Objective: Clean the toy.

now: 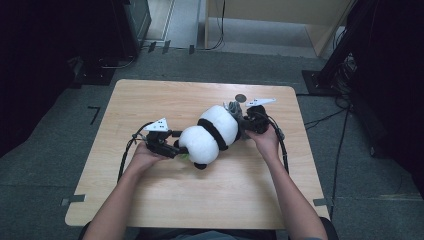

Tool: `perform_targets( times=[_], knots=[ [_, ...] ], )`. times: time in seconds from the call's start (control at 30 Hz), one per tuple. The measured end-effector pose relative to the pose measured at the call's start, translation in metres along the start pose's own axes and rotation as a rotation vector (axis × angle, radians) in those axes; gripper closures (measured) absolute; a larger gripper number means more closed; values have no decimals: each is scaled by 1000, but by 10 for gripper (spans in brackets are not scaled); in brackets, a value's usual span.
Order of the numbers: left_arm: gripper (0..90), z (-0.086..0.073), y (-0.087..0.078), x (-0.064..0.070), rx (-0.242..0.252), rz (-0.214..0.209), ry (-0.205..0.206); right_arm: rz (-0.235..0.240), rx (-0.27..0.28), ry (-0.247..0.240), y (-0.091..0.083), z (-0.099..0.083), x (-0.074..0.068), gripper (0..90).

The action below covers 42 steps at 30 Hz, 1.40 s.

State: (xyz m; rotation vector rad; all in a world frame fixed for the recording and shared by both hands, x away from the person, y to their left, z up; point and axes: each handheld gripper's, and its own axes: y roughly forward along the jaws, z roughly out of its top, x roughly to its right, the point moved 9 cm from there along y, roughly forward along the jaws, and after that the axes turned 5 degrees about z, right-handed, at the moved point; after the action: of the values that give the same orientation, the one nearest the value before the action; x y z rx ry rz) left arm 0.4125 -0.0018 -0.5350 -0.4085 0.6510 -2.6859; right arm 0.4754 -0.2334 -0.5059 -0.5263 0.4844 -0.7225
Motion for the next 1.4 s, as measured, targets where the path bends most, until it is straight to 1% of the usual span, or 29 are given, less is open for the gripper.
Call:
perform_targets(
  times=[0.03,0.07,0.1,0.17,0.2,0.27,0.3,0.33,0.4,0.47,0.5,0.53,0.57,0.63,0.67,0.7,0.73,0.8,0.87,0.93,1.0,1.1,1.17,1.23,1.3,1.4],
  knots=[
    [263,-1,1,1,-16,-6,4,-5,12,7,0,3,-1,801],
    [314,-2,1,2,-27,-8,3,-7,21,2,-1,5,-1,801],
    [356,-1,0,2,-27,-12,4,-9,28,3,-2,7,-2,801],
    [443,1,-2,3,-24,-12,-8,-17,30,5,-2,9,-2,800],
    [480,2,-4,3,-20,-13,-11,-19,27,4,-2,8,-1,799],
    [546,5,-7,4,-12,-7,-19,-21,17,18,-2,6,1,798],
    [564,8,-10,5,6,-3,-28,-20,16,23,-2,5,2,795],
    [582,10,-12,6,14,-7,-35,-35,10,28,-3,4,5,790],
    [607,15,-17,9,46,-7,-34,-42,8,36,-4,4,8,780],
    [632,18,-21,9,62,8,-34,-60,8,33,-9,3,12,775],
    [638,19,-22,8,68,21,-37,-63,12,35,-11,3,12,773],
    [643,20,-25,7,83,35,-49,-67,21,35,-13,3,14,772],
    [645,22,-27,5,99,40,-62,-69,26,43,-16,3,15,771],
    [644,25,-32,1,127,75,-84,-70,39,56,-22,4,17,771],
    [644,26,-34,-1,137,100,-91,-68,44,60,-24,4,17,771],
    [643,27,-35,-3,144,120,-99,-60,47,65,-26,4,15,771],
    [642,28,-36,-4,149,125,-113,-53,47,63,-27,4,13,771],
    [639,30,-37,-7,160,152,-136,-43,37,63,-27,4,8,770],
    [635,31,-36,-8,163,171,-160,-17,36,51,-27,4,0,769],
    [634,30,-34,-8,161,182,-167,4,41,32,-28,6,-10,769],
    [634,30,-33,-8,161,191,-187,17,42,12,-29,7,-19,768],
    [632,32,-33,-8,163,221,-200,37,43,-6,-31,9,-31,769],
    [632,33,-32,-6,159,241,-200,41,54,-19,-33,12,-39,769],
    [631,35,-32,-4,159,248,-198,43,76,-30,-37,17,-47,769],
    [629,37,-30,-1,154,265,-185,54,98,-40,-41,21,-56,769],
    [628,39,-27,3,151,279,-170,85,128,-54,-45,28,-70,769]
  ],
)
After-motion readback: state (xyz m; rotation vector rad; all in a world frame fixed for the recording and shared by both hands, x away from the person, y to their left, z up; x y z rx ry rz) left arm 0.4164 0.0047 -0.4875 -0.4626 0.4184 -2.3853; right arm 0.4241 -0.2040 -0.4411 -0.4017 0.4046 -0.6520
